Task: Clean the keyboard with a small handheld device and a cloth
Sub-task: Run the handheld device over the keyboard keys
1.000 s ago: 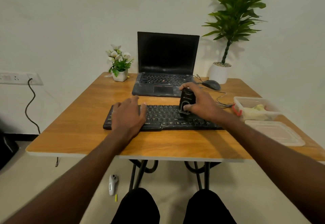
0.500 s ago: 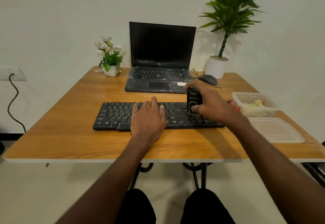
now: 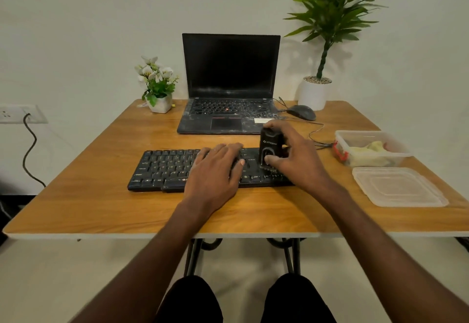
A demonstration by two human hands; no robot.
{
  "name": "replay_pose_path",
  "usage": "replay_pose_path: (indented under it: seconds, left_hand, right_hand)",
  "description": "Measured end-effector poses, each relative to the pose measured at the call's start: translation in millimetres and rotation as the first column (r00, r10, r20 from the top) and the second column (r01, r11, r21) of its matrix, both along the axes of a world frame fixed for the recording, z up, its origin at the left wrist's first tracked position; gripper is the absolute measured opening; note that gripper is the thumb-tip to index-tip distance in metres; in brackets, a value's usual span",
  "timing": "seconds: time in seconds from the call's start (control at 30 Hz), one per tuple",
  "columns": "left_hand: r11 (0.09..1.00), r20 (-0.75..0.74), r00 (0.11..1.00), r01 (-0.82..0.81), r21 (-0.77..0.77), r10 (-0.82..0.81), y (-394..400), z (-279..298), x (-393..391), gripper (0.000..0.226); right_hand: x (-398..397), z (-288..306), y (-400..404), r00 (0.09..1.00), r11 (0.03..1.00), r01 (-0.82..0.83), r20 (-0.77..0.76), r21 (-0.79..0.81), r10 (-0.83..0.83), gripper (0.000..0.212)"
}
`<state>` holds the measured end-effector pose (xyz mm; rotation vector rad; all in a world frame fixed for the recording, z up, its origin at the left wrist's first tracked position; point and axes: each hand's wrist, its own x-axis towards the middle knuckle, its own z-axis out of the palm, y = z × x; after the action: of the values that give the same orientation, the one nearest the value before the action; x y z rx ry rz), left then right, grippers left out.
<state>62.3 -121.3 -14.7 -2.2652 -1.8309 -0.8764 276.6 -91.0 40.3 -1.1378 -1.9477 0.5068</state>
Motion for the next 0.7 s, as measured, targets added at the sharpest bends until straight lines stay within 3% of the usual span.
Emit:
replay_pose_path:
  seconds: [0.17, 0.23, 0.33, 0.43, 0.5, 0.6, 0.7]
  left_hand:
    - [0.999, -0.019, 0.999, -0.042, -0.021, 0.042, 0, -1, 0, 0.040]
    - [0.999, -0.024, 0.999, -0.038, -0.016, 0.037, 0, -1, 0, 0.038]
    - [0.999, -0.019, 0.999, -0.037, -0.004, 0.037, -1, 0, 0, 0.035]
    - [0.999, -0.006, 0.999, -0.042, 0.002, 0.042, -2, 0, 1, 0.035]
    - [0.999, -0.011, 0.999, -0.044, 0.005, 0.044, -2, 0, 2, 0.035]
    - [0.999, -0.020, 0.998, -0.054, 0.006, 0.054, -2, 0, 2, 0.035]
    - [0.998, -0.012, 0.998, -0.061, 0.010, 0.061, -3, 0, 2, 0.036]
  right_hand:
    - [15, 17, 6, 0.980, 0.988, -0.115, 0.151, -0.102, 0.130, 0.072]
    - [21, 24, 8, 0.974, 0.996, -0.050, 0.218, -0.074, 0.065, 0.071]
    - [18, 15, 8, 0.992, 1.000, 0.014, 0.129, -0.024, -0.011, 0.070]
    - [18, 10, 7, 0.989, 0.972, -0.149, -0.028, -0.180, 0.147, 0.070]
    - [26, 19, 8, 0.979, 0.954, -0.183, 0.041, -0.238, 0.198, 0.068]
    - [27, 20, 9, 0.977, 0.996, -0.042, 0.207, -0.076, 0.057, 0.068]
    - [23, 12, 9, 0.992, 0.993, -0.072, 0.099, -0.089, 0.081, 0.068]
